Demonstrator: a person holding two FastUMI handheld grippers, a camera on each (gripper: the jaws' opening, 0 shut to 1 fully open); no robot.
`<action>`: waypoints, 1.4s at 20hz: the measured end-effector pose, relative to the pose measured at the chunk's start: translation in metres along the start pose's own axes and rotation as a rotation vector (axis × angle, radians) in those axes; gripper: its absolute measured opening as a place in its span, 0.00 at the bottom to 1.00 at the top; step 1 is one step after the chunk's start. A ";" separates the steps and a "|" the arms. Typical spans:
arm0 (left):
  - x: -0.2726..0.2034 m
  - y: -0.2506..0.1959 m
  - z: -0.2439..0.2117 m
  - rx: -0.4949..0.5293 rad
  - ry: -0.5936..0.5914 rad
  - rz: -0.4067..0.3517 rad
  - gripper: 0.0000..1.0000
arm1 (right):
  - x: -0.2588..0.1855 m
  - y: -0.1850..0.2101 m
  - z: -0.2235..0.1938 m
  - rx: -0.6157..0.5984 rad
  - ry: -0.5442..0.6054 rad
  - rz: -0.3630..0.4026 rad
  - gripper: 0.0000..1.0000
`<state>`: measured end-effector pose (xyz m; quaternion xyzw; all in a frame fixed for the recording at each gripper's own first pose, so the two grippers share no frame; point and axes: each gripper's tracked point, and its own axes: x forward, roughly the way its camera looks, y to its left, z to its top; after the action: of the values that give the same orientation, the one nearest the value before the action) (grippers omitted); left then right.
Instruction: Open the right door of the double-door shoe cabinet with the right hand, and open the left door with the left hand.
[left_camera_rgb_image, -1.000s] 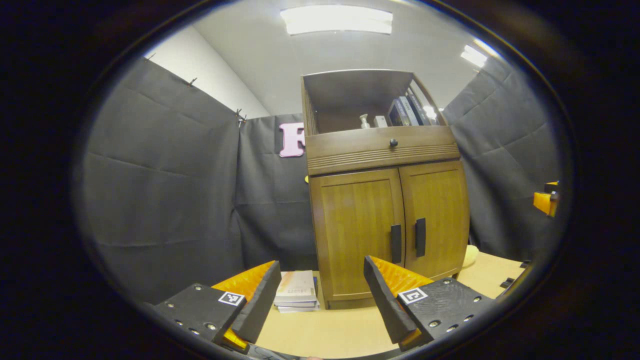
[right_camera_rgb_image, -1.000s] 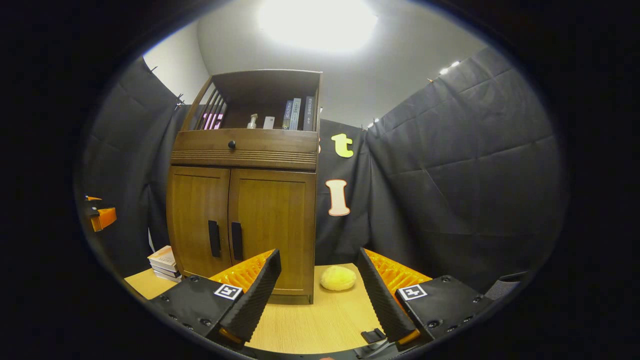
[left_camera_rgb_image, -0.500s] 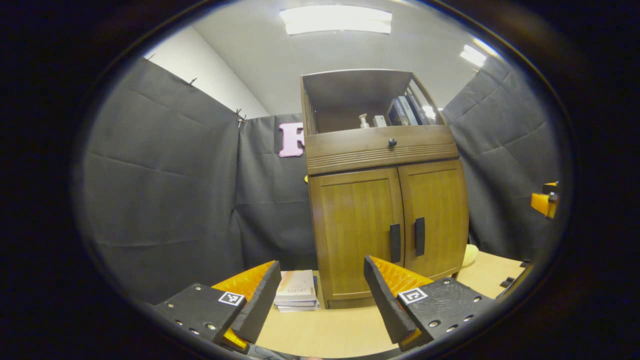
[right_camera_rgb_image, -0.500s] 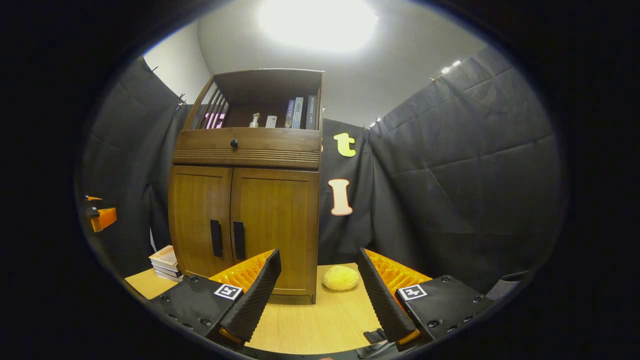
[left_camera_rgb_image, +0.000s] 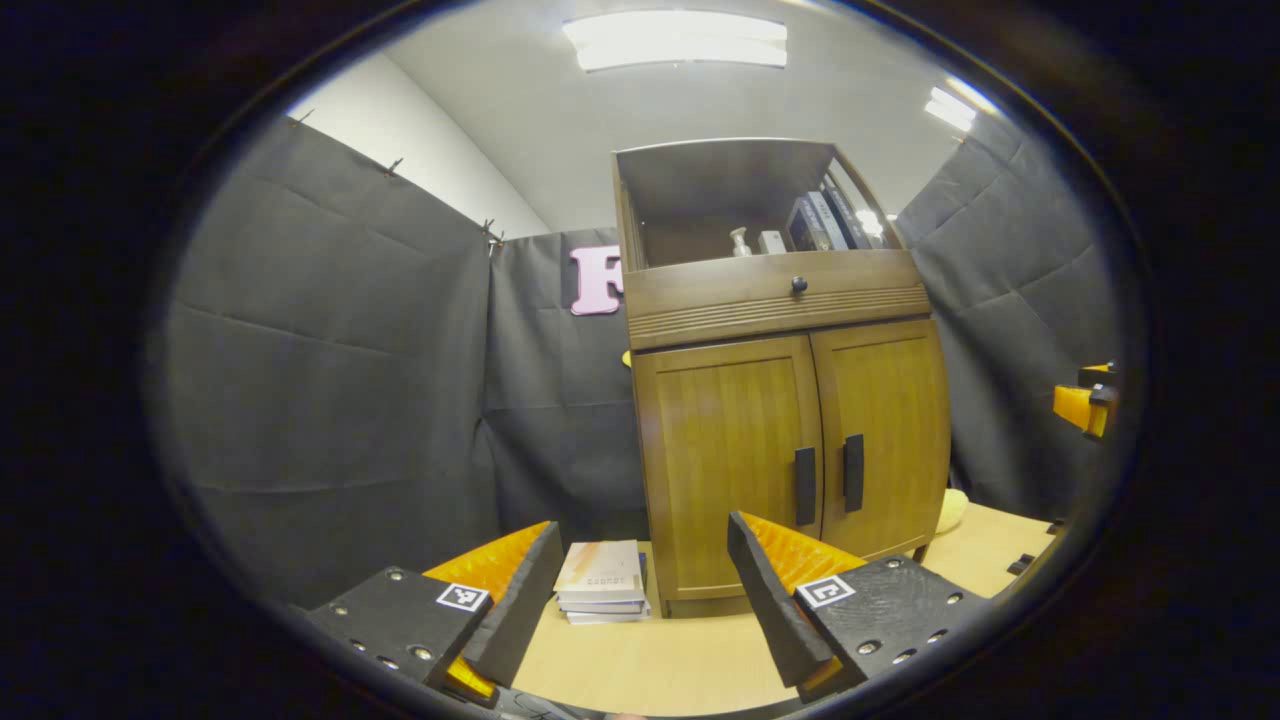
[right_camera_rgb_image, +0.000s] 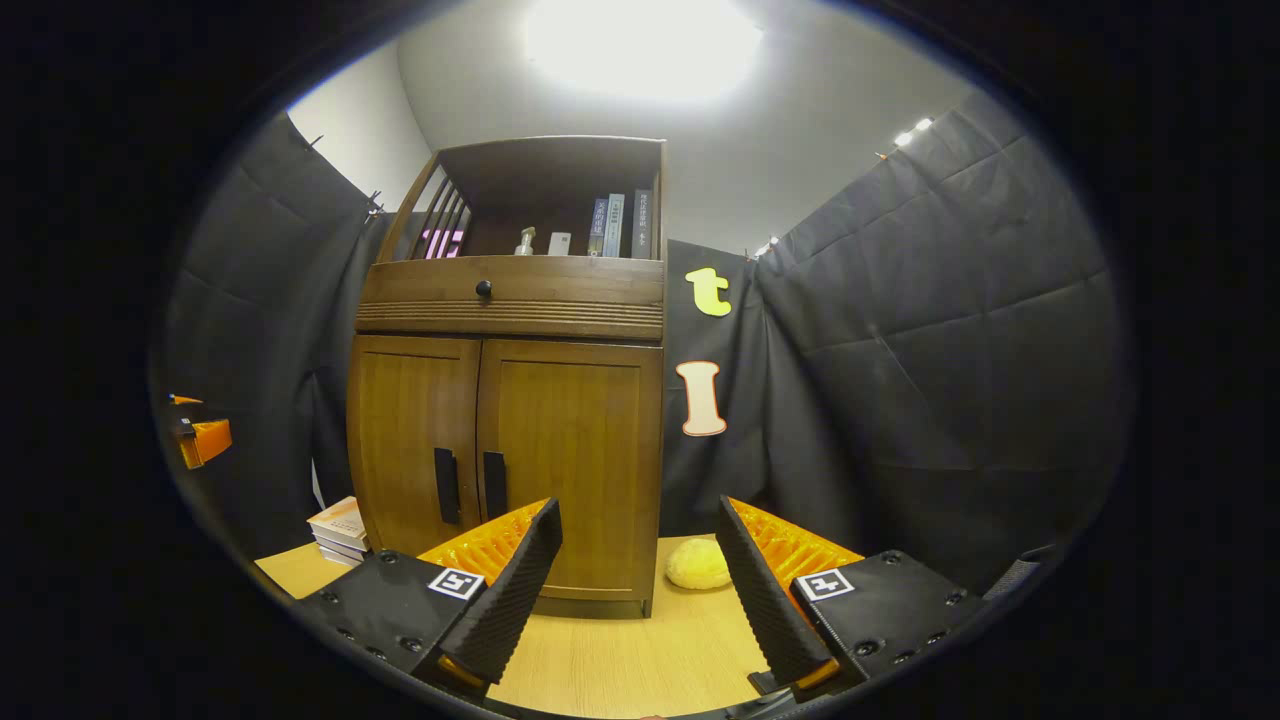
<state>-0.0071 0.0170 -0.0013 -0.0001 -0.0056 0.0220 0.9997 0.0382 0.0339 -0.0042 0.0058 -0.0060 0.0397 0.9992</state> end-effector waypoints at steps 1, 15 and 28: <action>-0.001 0.001 0.000 0.001 0.002 0.006 0.98 | 0.005 0.004 0.001 0.001 -0.002 0.009 0.98; -0.026 0.044 0.004 0.037 0.005 0.142 0.98 | 0.091 0.076 -0.003 0.059 -0.022 0.147 0.98; -0.058 0.090 0.000 0.058 0.026 0.286 0.98 | 0.158 0.133 -0.023 0.058 -0.007 0.224 0.97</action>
<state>-0.0687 0.1040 -0.0022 0.0278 0.0081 0.1644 0.9860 0.1857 0.1793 -0.0242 0.0342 -0.0090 0.1514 0.9878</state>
